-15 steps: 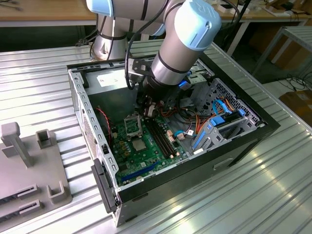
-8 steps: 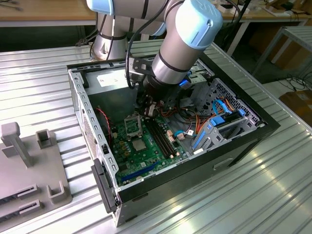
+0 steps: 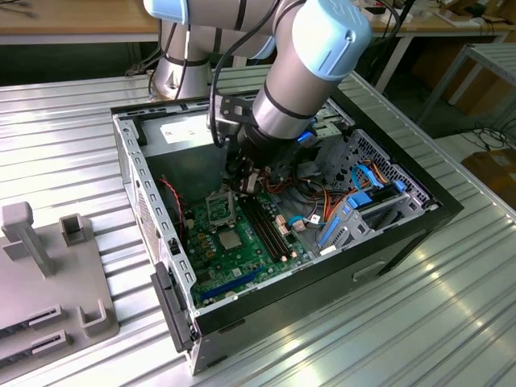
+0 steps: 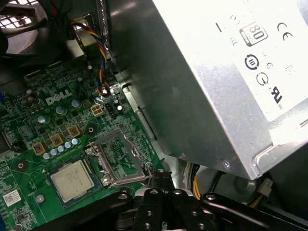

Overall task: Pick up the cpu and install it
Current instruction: 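Close the cpu cover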

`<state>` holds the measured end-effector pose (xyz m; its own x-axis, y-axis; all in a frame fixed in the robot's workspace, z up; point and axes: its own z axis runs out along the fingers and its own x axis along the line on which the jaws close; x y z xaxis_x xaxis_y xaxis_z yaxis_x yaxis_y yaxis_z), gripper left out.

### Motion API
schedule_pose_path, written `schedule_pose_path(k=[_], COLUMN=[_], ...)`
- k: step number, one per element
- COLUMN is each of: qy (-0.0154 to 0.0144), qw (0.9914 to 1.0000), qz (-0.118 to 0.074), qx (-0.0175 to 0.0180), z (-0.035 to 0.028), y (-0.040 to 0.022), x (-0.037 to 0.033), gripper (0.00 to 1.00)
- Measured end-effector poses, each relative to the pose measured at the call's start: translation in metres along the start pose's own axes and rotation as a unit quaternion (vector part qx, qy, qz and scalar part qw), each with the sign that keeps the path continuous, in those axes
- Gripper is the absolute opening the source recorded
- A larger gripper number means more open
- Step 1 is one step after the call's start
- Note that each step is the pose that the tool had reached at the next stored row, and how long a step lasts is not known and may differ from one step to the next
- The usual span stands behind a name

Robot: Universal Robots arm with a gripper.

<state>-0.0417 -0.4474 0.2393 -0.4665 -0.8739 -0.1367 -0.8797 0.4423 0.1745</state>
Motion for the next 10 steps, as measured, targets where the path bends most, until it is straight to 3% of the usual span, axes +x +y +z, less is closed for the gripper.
schedule_pose_path(k=[10], qy=[0.0005], qw=[0.99999], qz=[-0.003], qx=[-0.0005], z=[-0.0042], y=[0.0006], x=[-0.0002], gripper=[0.11])
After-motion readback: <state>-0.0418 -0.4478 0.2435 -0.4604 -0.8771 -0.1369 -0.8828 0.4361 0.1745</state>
